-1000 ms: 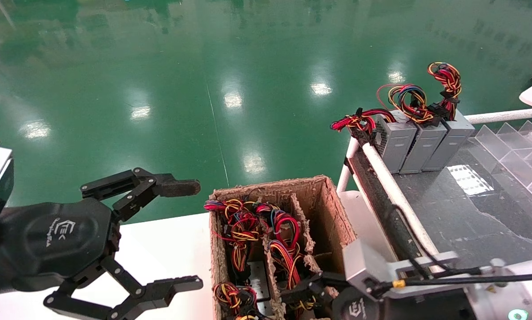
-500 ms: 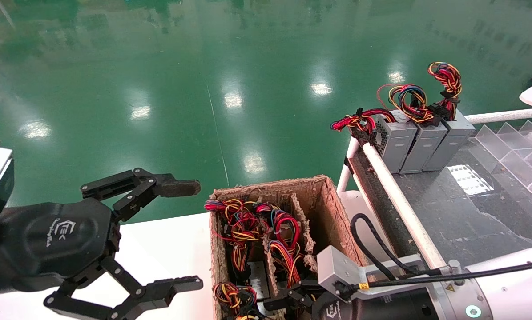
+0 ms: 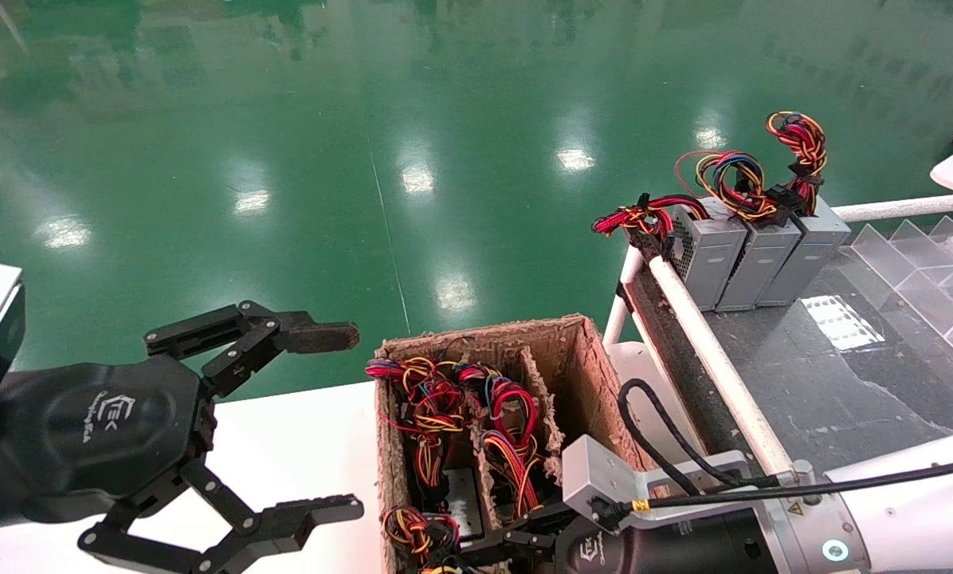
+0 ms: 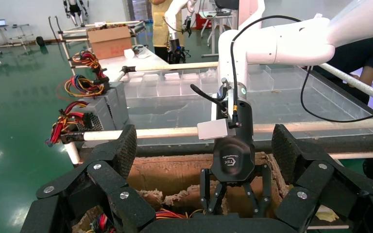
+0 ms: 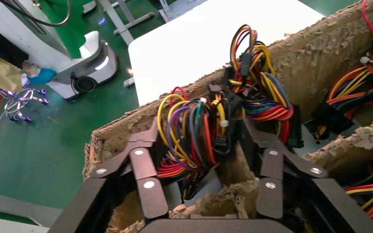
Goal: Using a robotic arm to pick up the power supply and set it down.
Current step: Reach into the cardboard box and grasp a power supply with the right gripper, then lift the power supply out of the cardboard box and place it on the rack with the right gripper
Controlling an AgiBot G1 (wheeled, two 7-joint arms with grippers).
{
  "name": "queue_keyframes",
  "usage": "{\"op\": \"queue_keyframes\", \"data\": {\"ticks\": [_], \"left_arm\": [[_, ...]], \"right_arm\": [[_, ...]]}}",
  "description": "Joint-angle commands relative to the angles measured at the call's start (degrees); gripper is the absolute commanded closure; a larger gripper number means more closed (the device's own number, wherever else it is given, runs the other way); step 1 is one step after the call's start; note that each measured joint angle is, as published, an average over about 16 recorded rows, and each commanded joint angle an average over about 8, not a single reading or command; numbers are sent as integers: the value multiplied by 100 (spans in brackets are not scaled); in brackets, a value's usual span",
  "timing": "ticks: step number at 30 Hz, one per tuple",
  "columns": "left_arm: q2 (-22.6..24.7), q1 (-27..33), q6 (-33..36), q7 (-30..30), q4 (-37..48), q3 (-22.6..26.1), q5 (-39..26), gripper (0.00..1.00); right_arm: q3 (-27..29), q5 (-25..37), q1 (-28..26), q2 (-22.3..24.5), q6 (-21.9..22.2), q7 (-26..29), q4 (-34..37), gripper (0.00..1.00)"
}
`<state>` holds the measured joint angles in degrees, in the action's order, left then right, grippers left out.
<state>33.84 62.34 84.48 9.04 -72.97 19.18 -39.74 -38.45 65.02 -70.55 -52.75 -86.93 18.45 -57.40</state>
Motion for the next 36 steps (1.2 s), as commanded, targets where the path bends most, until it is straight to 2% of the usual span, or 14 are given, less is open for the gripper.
{"op": "queue_keyframes", "data": {"ticks": [1, 17, 36], "left_arm": [[0, 0, 0, 0, 0, 0, 0, 0], [-1, 1, -1, -1, 0, 2, 2, 0], [-2, 1, -2, -2, 0, 5, 3, 0]], "right_arm": [[-5, 12, -2, -10, 23, 6, 13, 100], [62, -79, -8, 92, 36, 3, -63, 100], [558, -905, 113, 555, 60, 55, -847, 100]]}}
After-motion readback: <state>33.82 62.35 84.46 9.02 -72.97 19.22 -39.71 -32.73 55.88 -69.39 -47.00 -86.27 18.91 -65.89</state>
